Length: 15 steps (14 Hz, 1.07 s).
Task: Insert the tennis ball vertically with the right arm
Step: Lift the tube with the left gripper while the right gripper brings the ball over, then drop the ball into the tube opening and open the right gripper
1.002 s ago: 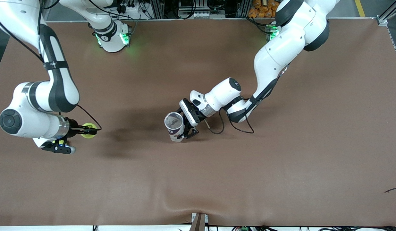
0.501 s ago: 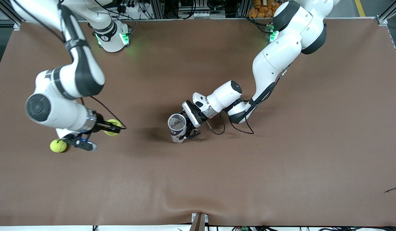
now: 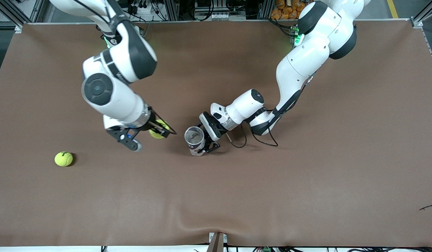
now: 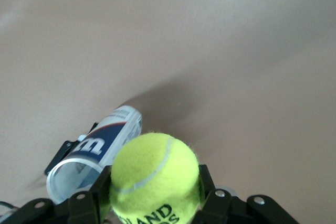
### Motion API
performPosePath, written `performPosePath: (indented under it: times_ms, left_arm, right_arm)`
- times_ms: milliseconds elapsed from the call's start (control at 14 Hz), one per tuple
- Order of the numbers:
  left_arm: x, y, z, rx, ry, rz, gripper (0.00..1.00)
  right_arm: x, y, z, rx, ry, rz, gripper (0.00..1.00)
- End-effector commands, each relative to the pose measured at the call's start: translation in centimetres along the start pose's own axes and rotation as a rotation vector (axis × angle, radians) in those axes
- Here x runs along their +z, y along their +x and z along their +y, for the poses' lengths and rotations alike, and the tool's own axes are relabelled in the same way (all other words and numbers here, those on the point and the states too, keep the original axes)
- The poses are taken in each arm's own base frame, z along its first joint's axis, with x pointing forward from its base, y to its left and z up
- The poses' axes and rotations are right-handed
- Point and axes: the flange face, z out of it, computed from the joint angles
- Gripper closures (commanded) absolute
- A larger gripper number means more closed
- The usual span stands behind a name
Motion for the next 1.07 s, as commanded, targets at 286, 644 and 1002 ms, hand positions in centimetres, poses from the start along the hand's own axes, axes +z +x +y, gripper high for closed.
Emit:
performPosePath:
  times_ms: [286,644,1002]
  left_arm:
    - [0.1,0.3,-0.3,-0.021,0.015,-0.066,0.24]
    - [0.1,0.3,-0.1,-0.027,0.013,-0.064,0.24]
    - [0.1,0.3,-0.1,-0.027,0.013,-0.064,0.24]
  right_arm:
    - [1.8,-2.8,-4.2,0.19,0.07,-0.036,0.57]
    - [3.0,-4.3,-5.9,0.245,0.119,-0.022,0.56]
    - [3.7,-4.8,-6.6,0.253,0.132,-0.016,0.5]
